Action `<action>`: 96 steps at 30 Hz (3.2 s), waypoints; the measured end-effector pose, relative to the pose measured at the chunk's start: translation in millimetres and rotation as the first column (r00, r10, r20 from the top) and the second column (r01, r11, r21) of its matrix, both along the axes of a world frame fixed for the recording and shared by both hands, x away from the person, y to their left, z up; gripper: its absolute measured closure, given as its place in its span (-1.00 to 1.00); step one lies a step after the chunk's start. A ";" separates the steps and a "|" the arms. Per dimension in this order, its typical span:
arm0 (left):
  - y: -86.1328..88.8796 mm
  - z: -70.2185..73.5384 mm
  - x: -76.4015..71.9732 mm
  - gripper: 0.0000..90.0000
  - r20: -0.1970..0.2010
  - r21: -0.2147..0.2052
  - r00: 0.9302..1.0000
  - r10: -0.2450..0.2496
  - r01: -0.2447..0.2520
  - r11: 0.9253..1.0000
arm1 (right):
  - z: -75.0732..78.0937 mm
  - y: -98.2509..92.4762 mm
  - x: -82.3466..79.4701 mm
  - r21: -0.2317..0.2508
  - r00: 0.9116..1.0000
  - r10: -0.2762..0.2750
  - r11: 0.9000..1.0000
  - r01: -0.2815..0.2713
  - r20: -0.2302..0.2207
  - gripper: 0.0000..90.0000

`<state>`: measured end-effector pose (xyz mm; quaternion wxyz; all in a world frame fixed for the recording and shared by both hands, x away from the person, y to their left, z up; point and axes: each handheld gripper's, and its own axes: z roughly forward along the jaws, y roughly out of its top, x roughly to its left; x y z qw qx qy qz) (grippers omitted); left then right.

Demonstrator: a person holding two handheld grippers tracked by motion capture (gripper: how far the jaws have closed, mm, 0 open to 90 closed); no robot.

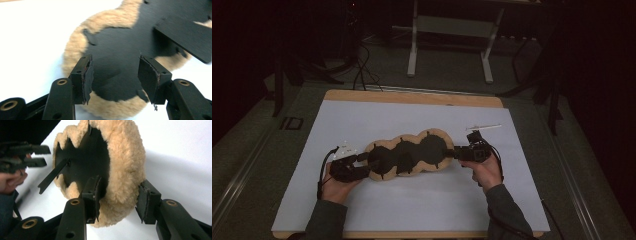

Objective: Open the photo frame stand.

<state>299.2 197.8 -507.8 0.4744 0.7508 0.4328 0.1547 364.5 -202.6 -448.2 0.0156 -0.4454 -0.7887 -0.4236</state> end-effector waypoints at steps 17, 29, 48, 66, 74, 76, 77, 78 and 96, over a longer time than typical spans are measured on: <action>22.6 -2.7 0.0 -0.04 -0.037 -0.049 0.998 0.049 -0.051 0.998 | -3.8 -1.1 -6.8 -0.074 0.996 0.058 0.996 -0.053 0.068 0.28; 21.1 -7.1 1.6 -0.05 -0.088 -0.034 0.996 0.017 -0.020 0.999 | -7.2 -3.9 -9.6 -0.091 0.992 0.082 0.993 -0.073 0.097 0.30; 13.3 -17.3 7.0 0.00 -0.161 -0.021 0.987 -0.013 0.010 1.000 | -13.4 -5.8 -11.3 -0.126 0.985 0.106 0.988 -0.088 0.137 0.29; 15.2 -21.0 11.7 0.04 -0.228 -0.101 0.973 -0.034 0.011 0.995 | -19.0 -8.3 -11.6 -0.145 0.983 0.110 0.985 -0.089 0.149 0.29; 13.9 -18.7 9.3 0.12 -0.207 -0.084 0.978 -0.028 0.010 0.996 | -23.6 -9.2 -10.6 -0.164 0.984 0.110 0.983 -0.086 0.144 0.28; 13.8 -18.0 8.6 0.14 -0.198 -0.077 0.980 -0.029 0.014 0.997 | -24.8 -9.3 -10.7 -0.167 0.984 0.110 0.982 -0.085 0.143 0.28; 13.7 -17.6 8.1 0.15 -0.194 -0.075 0.981 -0.028 0.014 0.997 | -25.3 -9.5 -10.7 -0.172 0.983 0.113 0.981 -0.088 0.144 0.27; 13.4 -17.3 7.8 0.16 -0.191 -0.075 0.981 -0.026 0.012 0.997 | -25.6 -9.3 -10.9 -0.179 0.983 0.116 0.980 -0.089 0.143 0.26; 11.3 -9.0 1.9 0.29 -0.108 -0.035 0.994 -0.023 0.019 0.999 | -36.2 -9.2 -12.2 -0.219 0.983 0.108 0.973 -0.074 0.150 0.20</action>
